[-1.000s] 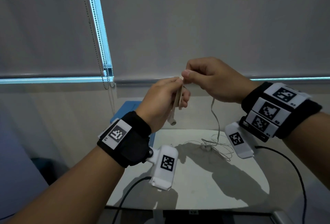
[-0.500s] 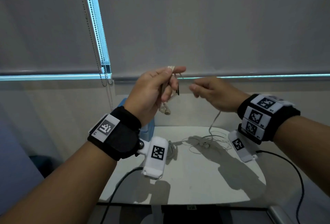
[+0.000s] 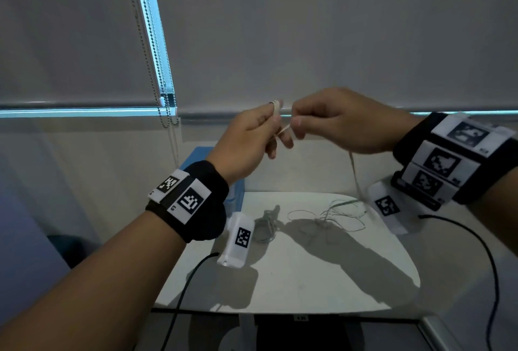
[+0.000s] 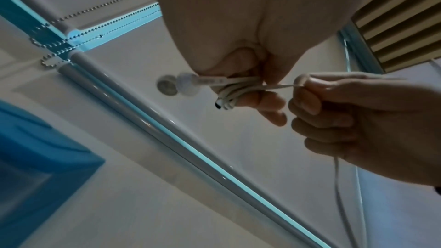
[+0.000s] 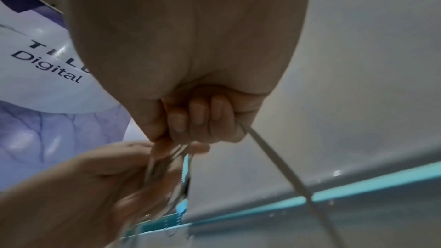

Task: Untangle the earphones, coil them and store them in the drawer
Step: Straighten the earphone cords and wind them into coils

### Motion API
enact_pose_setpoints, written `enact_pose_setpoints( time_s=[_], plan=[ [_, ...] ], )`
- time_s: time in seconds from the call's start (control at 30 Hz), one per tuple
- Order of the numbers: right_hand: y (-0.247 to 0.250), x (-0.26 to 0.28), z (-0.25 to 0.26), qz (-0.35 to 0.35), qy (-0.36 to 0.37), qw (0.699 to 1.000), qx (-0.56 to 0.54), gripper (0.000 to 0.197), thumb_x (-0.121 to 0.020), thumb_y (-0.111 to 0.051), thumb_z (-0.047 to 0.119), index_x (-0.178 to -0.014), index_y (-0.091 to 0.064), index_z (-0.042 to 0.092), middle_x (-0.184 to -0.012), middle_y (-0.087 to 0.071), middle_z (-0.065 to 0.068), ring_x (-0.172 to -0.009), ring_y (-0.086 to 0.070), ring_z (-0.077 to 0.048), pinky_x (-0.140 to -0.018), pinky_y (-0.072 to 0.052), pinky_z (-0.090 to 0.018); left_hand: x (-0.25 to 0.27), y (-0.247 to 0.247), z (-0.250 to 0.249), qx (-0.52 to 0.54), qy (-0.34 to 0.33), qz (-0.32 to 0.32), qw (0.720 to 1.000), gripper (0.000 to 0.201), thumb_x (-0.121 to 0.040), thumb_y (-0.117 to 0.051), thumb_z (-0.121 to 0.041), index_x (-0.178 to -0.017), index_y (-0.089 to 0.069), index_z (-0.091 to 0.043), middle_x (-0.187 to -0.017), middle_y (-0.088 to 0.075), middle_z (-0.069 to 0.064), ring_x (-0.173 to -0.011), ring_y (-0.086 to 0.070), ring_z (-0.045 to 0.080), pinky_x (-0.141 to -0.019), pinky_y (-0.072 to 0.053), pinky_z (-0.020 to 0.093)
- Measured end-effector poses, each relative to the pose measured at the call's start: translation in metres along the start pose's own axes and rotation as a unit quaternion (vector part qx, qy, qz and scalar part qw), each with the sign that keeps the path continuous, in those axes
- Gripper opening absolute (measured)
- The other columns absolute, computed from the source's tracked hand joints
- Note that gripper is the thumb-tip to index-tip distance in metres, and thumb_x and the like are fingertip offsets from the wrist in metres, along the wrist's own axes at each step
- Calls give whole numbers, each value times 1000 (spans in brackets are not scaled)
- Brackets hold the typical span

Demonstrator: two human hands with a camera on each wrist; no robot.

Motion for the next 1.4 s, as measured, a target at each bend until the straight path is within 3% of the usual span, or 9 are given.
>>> enact_pose_setpoints(
  time_s=[0.1,0.2,0.37,0.63,0.87,0.97,1.07,1.27,1.4],
  plan=[
    [14,-4,-12,-43,-10,999,14,29,-103,-54,29,-79,-64,16,-61,-48,8,-55,-40,-6,-54,-32,-18,2,-8,-5,6,3,43,999,34,-110,-38,-17,-101,-64,1,-66,-52,8,-56,-40,14,-57,-34,26],
    [12,-5,-24,-69,-16,997,-15,31,-104,-54,30,-80,-61,12,-71,-55,-2,-65,-44,-16,-65,-37,-34,3,-12,-9,62,23,72,995,36,-110,-39,-16,-115,-65,7,-64,-34,4,-56,-32,11,-55,-29,21],
    [-8,1,-42,-87,-56,988,-116,31,-107,-49,26,-78,-58,18,-56,-47,21,-54,-41,1,-56,-33,-16,0,-1,-14,149,34,45,987,35,-109,-38,-16,-109,-68,4,-58,-22,-2,-49,-18,9,-46,-19,20],
    [-42,8,-49,-35,-94,973,-210,35,-109,-42,28,-79,-58,19,-58,-42,18,-54,-36,-2,-57,-31,-23,1,8,-14,193,45,10,980,36,-109,-40,-23,-89,-63,-6,-48,-34,-5,-40,-25,7,-42,-24,17],
    [-39,4,-34,-41,-81,956,-280,14,-95,-62,5,-105,-62,14,-94,-71,-20,-86,-68,-20,-81,-48,-38,0,-1,-7,168,69,13,983,38,-108,-46,-28,-84,-65,-5,-49,-45,0,-37,-34,9,-43,-32,18],
    [-33,-3,-27,-89,-43,967,-236,21,-89,-67,22,-109,-65,14,-98,-73,-16,-93,-72,-25,-92,-56,-46,1,-5,-6,172,84,17,981,39,-107,-48,-27,-82,-65,-3,-52,-47,5,-38,-38,11,-44,-36,22],
    [-30,-9,-25,-115,-29,974,-191,14,-99,-60,19,-99,-70,9,-89,-76,-11,-84,-75,-25,-87,-59,-52,1,-5,-7,176,93,13,980,42,-108,-46,-29,-80,-64,-4,-51,-45,4,-36,-34,11,-41,-31,20],
    [-37,-8,-25,-87,-60,979,-173,34,-109,-43,25,-98,-71,8,-86,-76,-12,-77,-74,-19,-70,-53,-24,3,-1,-6,258,100,34,960,39,-107,-37,-18,-113,-63,10,-58,-48,4,-43,-38,13,-48,-37,23],
    [-62,-4,-36,-29,-120,975,-185,32,-110,-37,19,-101,-66,11,-77,-71,-11,-70,-67,-21,-74,-53,-41,5,2,-8,289,67,2,955,37,-106,-35,-6,-132,-54,11,-71,-61,6,-50,-49,10,-56,-44,20]
  ],
)
Point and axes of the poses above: each hand's wrist, its own x-axis away from the middle knuckle, its own y-axis out of the back of the hand, z = x × y, the point moved 6 cm from there along -x, towards the middle knuckle
